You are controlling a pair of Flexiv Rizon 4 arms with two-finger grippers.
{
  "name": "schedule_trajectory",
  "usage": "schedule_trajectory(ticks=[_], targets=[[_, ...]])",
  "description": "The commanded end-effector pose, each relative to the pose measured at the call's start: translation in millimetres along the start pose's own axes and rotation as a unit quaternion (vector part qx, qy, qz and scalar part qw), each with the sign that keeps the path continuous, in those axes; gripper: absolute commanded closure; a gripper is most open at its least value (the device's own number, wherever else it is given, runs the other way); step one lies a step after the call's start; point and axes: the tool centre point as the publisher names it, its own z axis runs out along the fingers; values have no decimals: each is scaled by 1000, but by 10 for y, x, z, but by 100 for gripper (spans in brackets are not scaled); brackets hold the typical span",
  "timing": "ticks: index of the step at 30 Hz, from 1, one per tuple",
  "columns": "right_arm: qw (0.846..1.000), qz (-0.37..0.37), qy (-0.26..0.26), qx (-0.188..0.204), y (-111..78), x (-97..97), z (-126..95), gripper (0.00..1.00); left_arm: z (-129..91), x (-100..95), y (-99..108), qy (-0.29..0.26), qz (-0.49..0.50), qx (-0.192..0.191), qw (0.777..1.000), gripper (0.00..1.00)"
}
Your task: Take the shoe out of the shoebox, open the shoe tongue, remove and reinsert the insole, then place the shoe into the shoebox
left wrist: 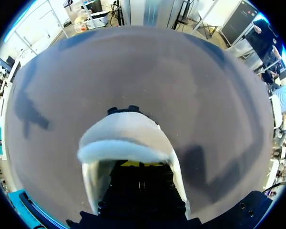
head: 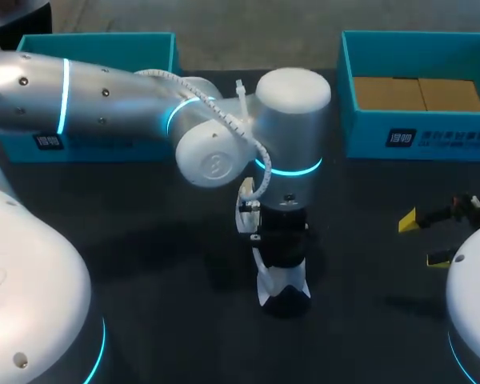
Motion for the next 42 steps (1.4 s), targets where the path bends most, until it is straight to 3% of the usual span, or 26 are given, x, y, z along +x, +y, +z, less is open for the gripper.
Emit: schedule_trajectory(ticks=[1,11,18,23,27,36,42], targets=[[1000,1,-2,-1,-19,4,-6,0,-237,55,-44,-21,0,-7,1000,100],[1000,1,-2,-1,-19,4,-6,0,-140,-49,-12,-45,-6,7,999,100],[1000,1,-2,-1,-19,4,-6,0,133,-94,-53,-39,-10,29,999,100],[1000,1,-2,-1,-19,4,-6,0,318,-129,-64,-48,-12,24,998,100],[1000,1,-2,-1,-19,4,-6,0,459,-133,-59,-23,-18,15,999,100],[1000,1,-2,-1,-19,4,-6,0,-2,-93,8,-41,-13,-4,999,100],[1000,1,-2,-1,-19,4,-6,0,-41,-117,7,-40,-10,-7,999,100]])
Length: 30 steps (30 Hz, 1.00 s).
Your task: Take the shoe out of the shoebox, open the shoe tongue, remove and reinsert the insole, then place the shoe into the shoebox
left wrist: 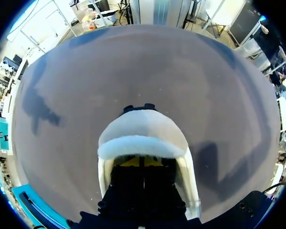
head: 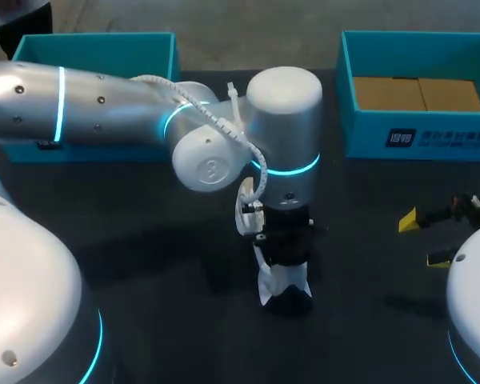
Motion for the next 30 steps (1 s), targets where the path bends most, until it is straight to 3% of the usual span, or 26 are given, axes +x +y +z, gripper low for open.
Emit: schedule_trajectory(ticks=[1,11,15,23,30], targets=[[1000,1,-2,-1,-20,2,-4,0,-10,34,-23,4,2,-3,1000,100],[1000,1,-2,-1,-20,2,-4,0,405,37,-17,24,-9,15,1000,100],[1000,1,-2,-1,-20,2,-4,0,294,54,-12,16,-10,14,1000,100],[1000,1,-2,-1,-20,2,-4,0,-203,79,-20,-19,-2,-5,1000,100],[1000,1,-2,-1,-20,2,-4,0,-327,88,5,-27,0,-14,1000,100]])
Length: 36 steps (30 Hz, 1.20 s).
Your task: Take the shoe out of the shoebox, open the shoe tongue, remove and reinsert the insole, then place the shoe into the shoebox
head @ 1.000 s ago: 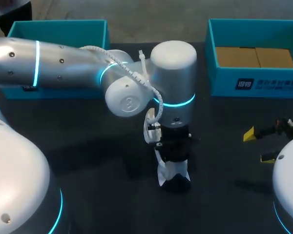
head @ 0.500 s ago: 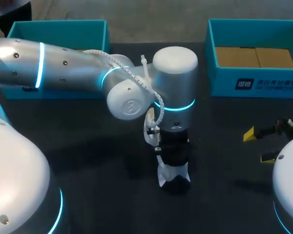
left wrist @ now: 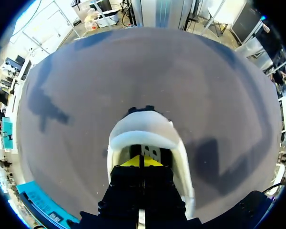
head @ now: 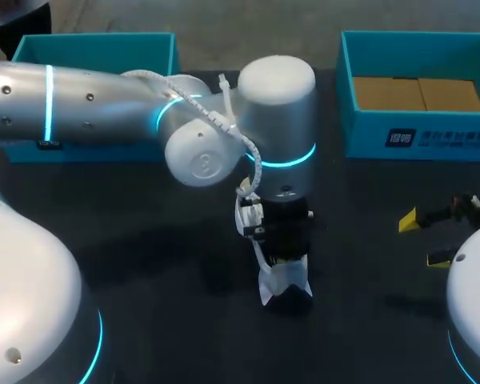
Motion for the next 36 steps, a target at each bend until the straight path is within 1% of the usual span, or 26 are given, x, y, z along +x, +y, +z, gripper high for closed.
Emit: schedule_trajectory(ticks=[1,3,4,6,7,9,11,13,17,19,21,22,23,31,36], targets=[[1000,1,-2,-1,-20,5,-3,0,-114,107,17,-5,-1,-8,1000,100],[1000,1,-2,-1,-20,5,-3,0,-112,111,32,-4,-2,-9,1000,100],[1000,1,-2,-1,-20,5,-3,0,-113,120,45,-3,-2,-10,1000,87],[1000,1,-2,-1,-20,5,-3,0,-118,131,56,-2,-4,-11,1000,82],[1000,1,-2,-1,-20,5,-3,0,-120,142,68,-1,-4,-12,1000,76],[1000,1,-2,-1,-20,5,-3,0,-120,154,85,2,-7,-13,1000,63],[1000,1,-2,-1,-20,5,-3,0,-111,160,112,4,-9,-14,1000,37],[1000,1,-2,-1,-20,5,-3,0,-105,161,127,5,-11,-15,1000,33],[1000,1,-2,-1,-20,5,-3,0,-98,157,148,7,-12,-17,1000,31],[1000,1,-2,-1,-20,5,-3,0,-84,149,169,8,-13,-19,1000,24],[1000,1,-2,-1,-20,5,-3,0,-74,146,185,10,-13,-20,1000,20],[1000,1,-2,-1,-20,5,-3,0,-76,147,194,11,-14,-20,1000,15],[1000,1,-2,-1,-20,5,-3,0,-85,151,203,11,-15,-21,1000,13],[1000,1,-2,-1,-20,5,-3,0,-194,185,323,6,-27,-29,999,14],[1000,1,-2,-1,-20,5,-3,0,-257,199,360,2,-32,-28,999,14]])
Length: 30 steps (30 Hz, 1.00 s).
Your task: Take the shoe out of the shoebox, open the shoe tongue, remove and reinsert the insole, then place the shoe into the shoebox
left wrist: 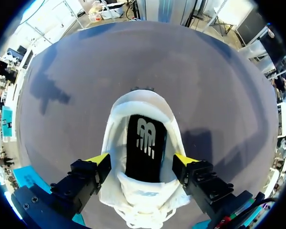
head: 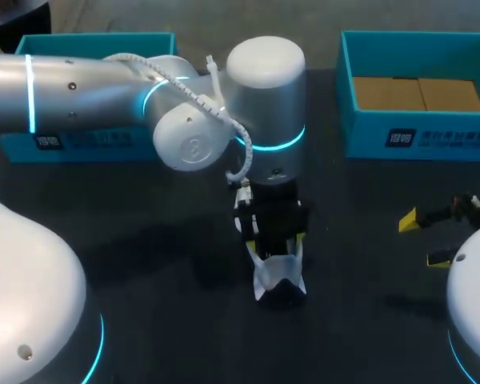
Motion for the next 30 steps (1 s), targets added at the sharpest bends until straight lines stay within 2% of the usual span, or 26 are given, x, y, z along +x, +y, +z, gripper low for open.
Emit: schedule_trajectory(ticks=[1,5,6,14,26,28,30], targets=[[1000,1,-2,-1,-20,4,-4,0,-60,55,36,-2,-2,2,1000,14],[1000,1,-2,-1,-20,4,-4,0,-46,56,37,2,-1,4,1000,14],[1000,1,-2,-1,-20,4,-4,0,-66,63,10,1,0,14,1000,16],[1000,1,-2,-1,-20,4,-4,0,-172,42,4,-3,7,14,1000,16],[1000,1,-2,-1,-20,4,-4,0,-442,97,-148,-18,33,46,998,15],[1000,1,-2,-1,-20,4,-4,0,-502,109,-132,-28,31,45,998,17],[1000,1,-2,-1,-20,4,-4,0,-554,116,-92,-35,26,36,998,24]])
